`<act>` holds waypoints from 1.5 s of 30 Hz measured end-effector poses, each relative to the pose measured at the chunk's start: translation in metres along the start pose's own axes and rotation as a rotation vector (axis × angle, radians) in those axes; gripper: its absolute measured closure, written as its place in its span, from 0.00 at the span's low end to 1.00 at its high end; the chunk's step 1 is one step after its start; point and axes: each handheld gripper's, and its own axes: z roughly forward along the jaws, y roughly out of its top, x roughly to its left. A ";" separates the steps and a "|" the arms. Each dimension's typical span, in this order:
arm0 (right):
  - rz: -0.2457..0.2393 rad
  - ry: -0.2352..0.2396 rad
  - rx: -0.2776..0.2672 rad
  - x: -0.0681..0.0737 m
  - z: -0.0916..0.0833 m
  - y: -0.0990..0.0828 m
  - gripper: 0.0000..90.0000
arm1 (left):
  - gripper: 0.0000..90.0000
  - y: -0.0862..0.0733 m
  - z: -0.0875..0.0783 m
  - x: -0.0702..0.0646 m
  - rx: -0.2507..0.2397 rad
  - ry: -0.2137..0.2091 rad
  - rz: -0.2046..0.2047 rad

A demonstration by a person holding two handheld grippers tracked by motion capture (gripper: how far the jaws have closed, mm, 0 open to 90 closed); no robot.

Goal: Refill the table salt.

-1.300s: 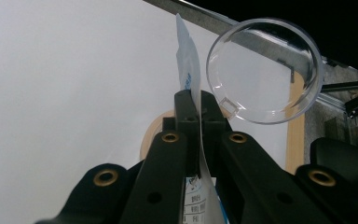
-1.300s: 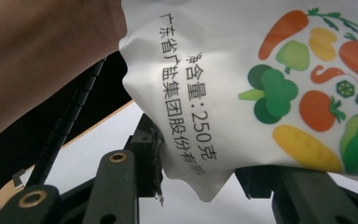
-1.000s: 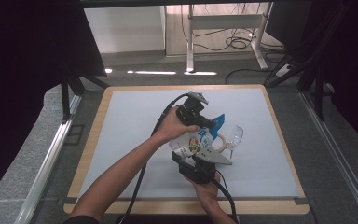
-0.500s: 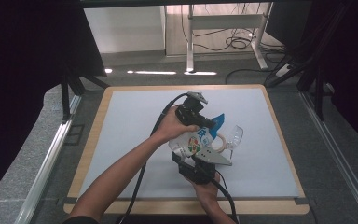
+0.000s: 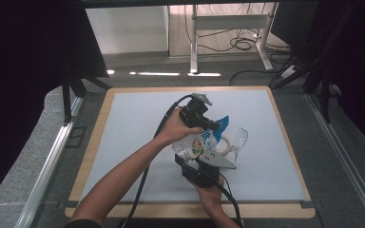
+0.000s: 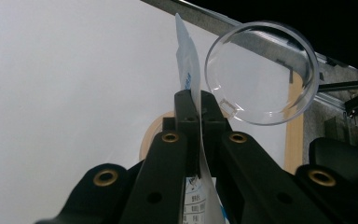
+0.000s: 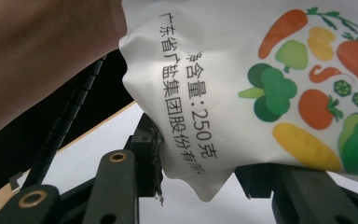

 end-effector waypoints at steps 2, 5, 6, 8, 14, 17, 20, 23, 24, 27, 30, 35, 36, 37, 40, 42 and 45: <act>0.001 0.000 0.002 -0.001 0.000 0.000 0.64 | 1.00 0.000 0.001 0.001 0.005 0.000 0.000; 0.009 -0.003 0.004 -0.001 0.001 -0.001 0.64 | 1.00 -0.001 0.003 0.001 0.004 -0.002 -0.004; 0.014 -0.004 0.003 -0.001 0.001 -0.001 0.64 | 1.00 -0.001 0.003 0.001 0.005 -0.004 -0.004; 0.016 -0.012 -0.005 0.001 0.001 -0.002 0.64 | 1.00 0.000 0.002 0.002 0.013 -0.002 0.007; 0.020 -0.013 -0.006 0.002 0.001 -0.002 0.64 | 1.00 0.000 0.002 0.002 0.019 -0.001 0.009; 0.022 -0.014 -0.006 0.002 0.001 -0.001 0.64 | 1.00 0.000 0.003 0.002 0.023 0.000 0.009; 0.024 -0.018 -0.005 0.002 0.001 -0.001 0.64 | 1.00 0.000 0.004 0.002 0.023 -0.001 0.008; 0.023 -0.026 -0.004 0.003 0.001 -0.001 0.64 | 1.00 0.000 0.004 0.002 0.027 -0.001 0.009; 0.023 -0.028 -0.003 0.003 0.001 -0.001 0.64 | 1.00 0.000 0.005 0.002 0.027 -0.001 0.009; 0.014 -0.042 -0.012 0.004 0.001 -0.002 0.64 | 1.00 0.001 0.005 0.002 0.030 -0.004 0.011; 0.010 -0.046 -0.014 0.004 0.001 -0.002 0.64 | 1.00 0.000 0.005 0.002 0.028 -0.005 0.008; 0.008 -0.052 -0.013 0.004 0.002 -0.002 0.64 | 1.00 0.001 0.006 0.003 0.030 -0.001 0.008; 0.009 -0.054 -0.012 0.004 0.002 -0.002 0.64 | 1.00 0.001 0.007 0.003 0.031 -0.001 0.009; 0.009 -0.055 -0.011 0.004 0.002 -0.002 0.64 | 1.00 0.001 0.007 0.003 0.032 -0.001 0.009; 0.013 -0.058 -0.012 0.004 0.002 -0.002 0.64 | 1.00 0.001 0.007 0.004 0.037 0.000 0.013; 0.014 -0.061 -0.014 0.004 0.002 -0.002 0.64 | 1.00 0.002 0.008 0.004 0.035 0.000 0.011; 0.011 -0.067 -0.018 0.003 0.002 -0.002 0.64 | 1.00 0.003 0.009 0.003 0.040 0.001 0.018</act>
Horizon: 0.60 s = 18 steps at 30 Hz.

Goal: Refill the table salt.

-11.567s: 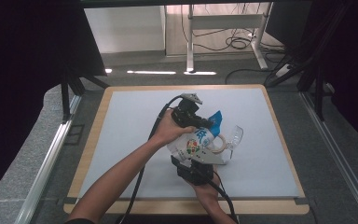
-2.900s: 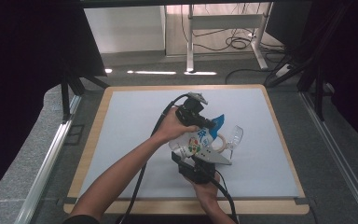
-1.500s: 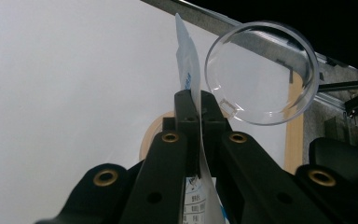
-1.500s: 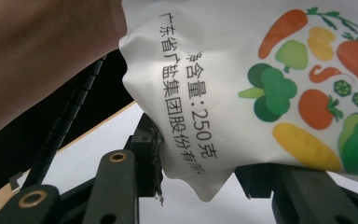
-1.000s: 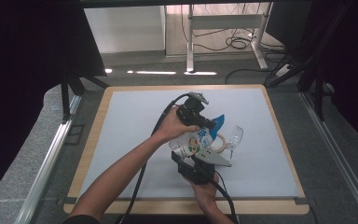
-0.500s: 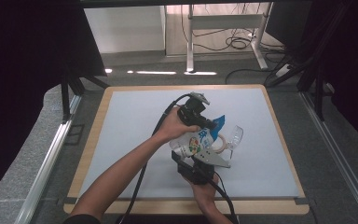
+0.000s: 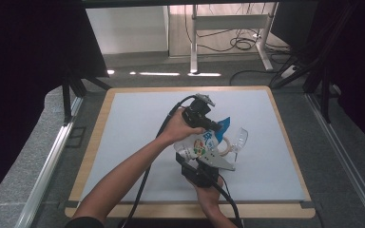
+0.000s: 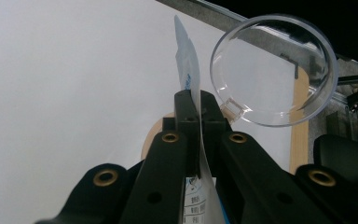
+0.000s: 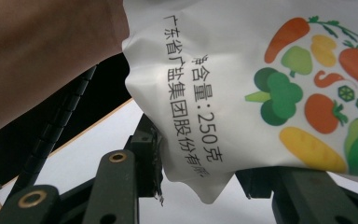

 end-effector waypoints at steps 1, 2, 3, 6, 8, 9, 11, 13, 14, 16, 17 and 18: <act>0.001 -0.002 -0.002 0.000 0.000 0.000 0.64 | 1.00 0.000 0.000 0.000 0.001 0.000 0.000; 0.003 -0.003 -0.002 0.000 0.000 0.000 0.64 | 1.00 0.001 0.000 0.000 -0.001 -0.001 0.000; 0.003 -0.005 -0.003 0.000 0.000 0.000 0.64 | 1.00 0.001 0.000 0.000 -0.001 -0.001 0.000; 0.002 -0.005 0.000 0.000 0.000 0.000 0.64 | 1.00 0.000 0.000 0.000 -0.001 -0.003 -0.002; 0.001 -0.005 0.000 0.000 0.000 0.000 0.64 | 1.00 0.000 0.000 0.000 -0.004 -0.003 -0.005; 0.000 -0.004 0.001 0.000 0.000 0.001 0.64 | 1.00 0.000 0.000 0.000 -0.004 -0.002 -0.005; 0.003 -0.003 0.003 0.001 0.000 0.000 0.64 | 1.00 -0.001 -0.001 0.001 -0.007 -0.003 -0.007; 0.001 -0.003 0.004 0.001 0.000 0.000 0.64 | 1.00 -0.001 -0.001 0.001 -0.007 -0.003 -0.007; 0.001 -0.003 0.004 0.001 0.000 0.000 0.64 | 1.00 -0.001 -0.001 0.001 -0.007 -0.004 -0.008; 0.002 -0.003 0.004 0.001 0.000 0.000 0.64 | 1.00 -0.002 -0.001 0.001 -0.007 -0.003 -0.009; 0.000 -0.003 0.004 0.001 0.000 0.001 0.64 | 1.00 -0.002 -0.001 0.001 -0.009 -0.004 -0.010; 0.001 -0.001 0.007 0.001 0.000 0.001 0.64 | 1.00 -0.002 -0.001 0.001 -0.010 -0.004 -0.010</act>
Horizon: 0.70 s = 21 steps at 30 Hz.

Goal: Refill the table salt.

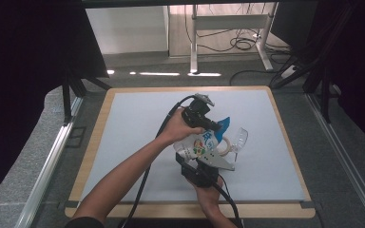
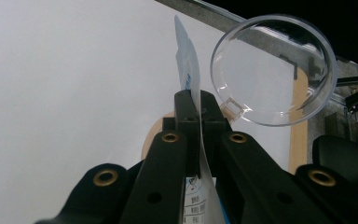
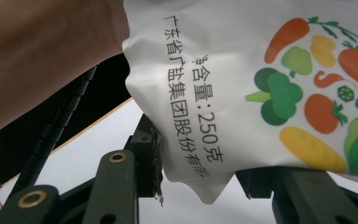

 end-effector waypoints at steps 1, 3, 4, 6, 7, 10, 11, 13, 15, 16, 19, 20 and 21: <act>0.000 0.001 0.000 0.000 0.000 0.000 0.64 | 1.00 0.000 0.000 0.000 0.000 0.001 0.000; -0.005 0.001 -0.001 0.000 0.000 0.000 0.64 | 1.00 0.000 0.000 0.000 0.000 0.001 -0.001; -0.005 0.001 -0.001 0.000 0.000 0.000 0.64 | 1.00 -0.001 0.000 0.000 -0.001 0.002 -0.002; -0.003 0.002 0.001 0.000 0.000 0.000 0.64 | 1.00 -0.001 0.000 0.000 -0.004 0.000 -0.004; -0.004 0.002 0.002 0.000 0.000 0.000 0.64 | 1.00 -0.001 0.000 0.000 -0.003 0.001 -0.004; -0.005 0.005 0.004 0.000 0.001 0.000 0.64 | 1.00 -0.002 -0.001 0.001 -0.006 0.000 -0.006; -0.005 0.006 0.005 0.000 0.001 0.000 0.64 | 1.00 -0.002 -0.001 0.001 -0.005 0.001 -0.008; -0.005 0.007 0.006 0.000 0.001 0.000 0.64 | 1.00 -0.002 -0.001 0.001 -0.005 0.001 -0.007; -0.005 0.007 0.006 0.000 0.001 0.000 0.64 | 1.00 -0.002 -0.001 0.002 -0.004 0.002 -0.007; -0.006 0.007 0.006 0.000 0.002 0.000 0.64 | 1.00 -0.002 -0.001 0.002 -0.004 0.001 -0.006; -0.003 0.009 0.007 0.000 0.002 0.000 0.64 | 1.00 -0.002 -0.001 0.002 -0.004 0.002 -0.007; 0.000 0.009 0.007 0.000 0.002 0.000 0.64 | 1.00 -0.002 -0.001 0.002 -0.006 0.002 -0.010; -0.001 0.009 0.009 -0.001 0.002 0.000 0.64 | 1.00 -0.002 0.000 0.003 -0.006 0.002 -0.012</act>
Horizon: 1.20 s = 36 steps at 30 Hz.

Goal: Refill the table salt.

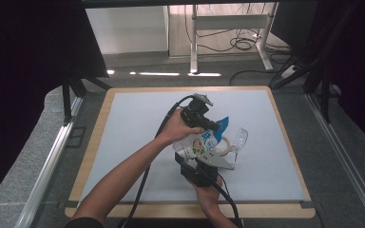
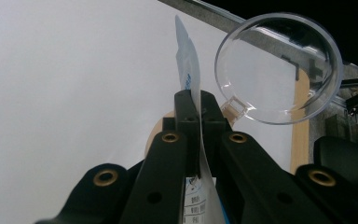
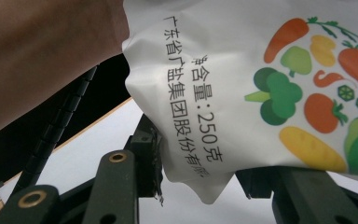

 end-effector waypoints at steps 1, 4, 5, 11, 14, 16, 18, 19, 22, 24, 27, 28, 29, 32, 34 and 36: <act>0.000 0.000 0.000 0.000 0.000 0.000 0.64 | 1.00 0.000 0.000 0.000 0.001 0.000 0.000; -0.002 -0.001 0.001 0.000 0.000 0.000 0.64 | 1.00 0.000 0.000 0.001 0.002 -0.004 0.000; -0.002 -0.003 0.002 0.001 0.000 0.000 0.64 | 1.00 0.000 0.000 0.001 0.008 -0.005 0.003; 0.000 -0.010 -0.003 0.001 0.000 0.001 0.64 | 1.00 0.001 0.001 0.001 0.011 -0.004 0.003; -0.002 -0.016 -0.006 0.002 0.000 0.001 0.64 | 1.00 0.001 0.001 0.001 0.012 -0.002 0.007; 0.001 -0.017 -0.008 0.002 0.000 0.001 0.64 | 1.00 0.001 0.001 0.001 0.012 -0.002 0.008; 0.001 -0.017 -0.008 0.001 0.000 0.001 0.64 | 1.00 0.001 0.001 0.001 0.012 -0.002 0.006; 0.001 -0.017 -0.008 0.001 0.000 0.001 0.64 | 1.00 0.001 0.002 0.001 0.012 -0.001 0.005; 0.002 -0.016 -0.005 0.001 0.000 0.001 0.64 | 1.00 0.001 0.002 0.001 0.012 -0.001 0.003; 0.008 -0.016 -0.001 0.001 0.000 0.001 0.64 | 1.00 0.000 0.002 0.002 0.016 0.000 0.005; 0.011 -0.017 0.001 0.001 0.001 0.002 0.64 | 1.00 0.000 0.003 0.003 0.017 -0.001 0.005; 0.011 -0.018 -0.001 0.001 0.001 0.002 0.64 | 1.00 0.000 0.003 0.003 0.016 -0.002 0.004; 0.012 -0.018 0.000 0.001 0.001 0.002 0.64 | 1.00 0.000 0.003 0.003 0.017 -0.002 0.004; 0.012 -0.019 0.000 0.001 0.001 0.002 0.64 | 1.00 0.000 0.004 0.003 0.020 0.000 0.004; 0.014 -0.018 0.001 0.000 0.001 0.002 0.64 | 1.00 0.000 0.004 0.003 0.019 -0.001 0.002; 0.013 -0.017 0.002 0.000 0.001 0.002 0.64 | 1.00 0.000 0.004 0.003 0.017 -0.001 0.001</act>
